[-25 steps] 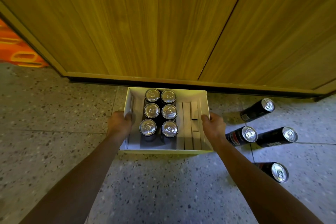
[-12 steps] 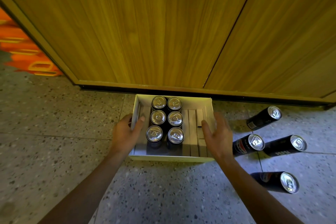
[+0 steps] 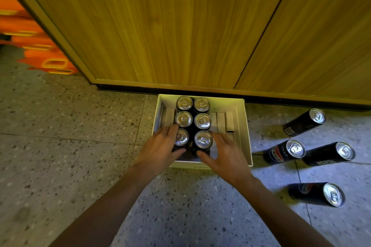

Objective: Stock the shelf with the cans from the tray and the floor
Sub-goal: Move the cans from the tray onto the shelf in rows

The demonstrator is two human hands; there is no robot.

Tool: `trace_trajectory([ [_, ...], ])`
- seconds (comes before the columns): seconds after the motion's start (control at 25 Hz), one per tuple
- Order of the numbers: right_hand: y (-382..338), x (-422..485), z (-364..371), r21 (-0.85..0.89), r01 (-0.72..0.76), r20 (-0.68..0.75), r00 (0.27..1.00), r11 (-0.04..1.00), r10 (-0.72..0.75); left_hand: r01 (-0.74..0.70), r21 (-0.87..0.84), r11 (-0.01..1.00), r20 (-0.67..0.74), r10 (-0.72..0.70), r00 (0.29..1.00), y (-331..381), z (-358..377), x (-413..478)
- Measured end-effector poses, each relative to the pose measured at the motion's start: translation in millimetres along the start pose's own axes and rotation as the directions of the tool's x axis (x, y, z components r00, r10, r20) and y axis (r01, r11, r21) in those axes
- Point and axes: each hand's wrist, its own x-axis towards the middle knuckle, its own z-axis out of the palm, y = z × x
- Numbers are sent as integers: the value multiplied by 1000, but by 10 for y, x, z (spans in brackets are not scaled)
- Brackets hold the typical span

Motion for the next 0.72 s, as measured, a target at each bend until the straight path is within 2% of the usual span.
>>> trace_trajectory([
  [0.12,41,93,53,22,-35,5,999,999,35,19,-7,1000,-29,-19,999,-15,39,41],
  [0.32,-20,162,103,94,-44,-4,999,995,44,121,-196,973,-33,-130,991,3,77,84],
  [0.48,-133,194,18,173,-37,-24,999,984,42,128,-259,957,-5,-134,991,58,-48,85],
  [0.6,-304,106,-265,227,-14,-86,996,974,35,101,-317,943,-10,-109,994,191,-389,56],
  [0.72,-686,42,-888,305,5,-142,989,952,40,66,-370,927,-21,-79,997,443,-1054,41],
])
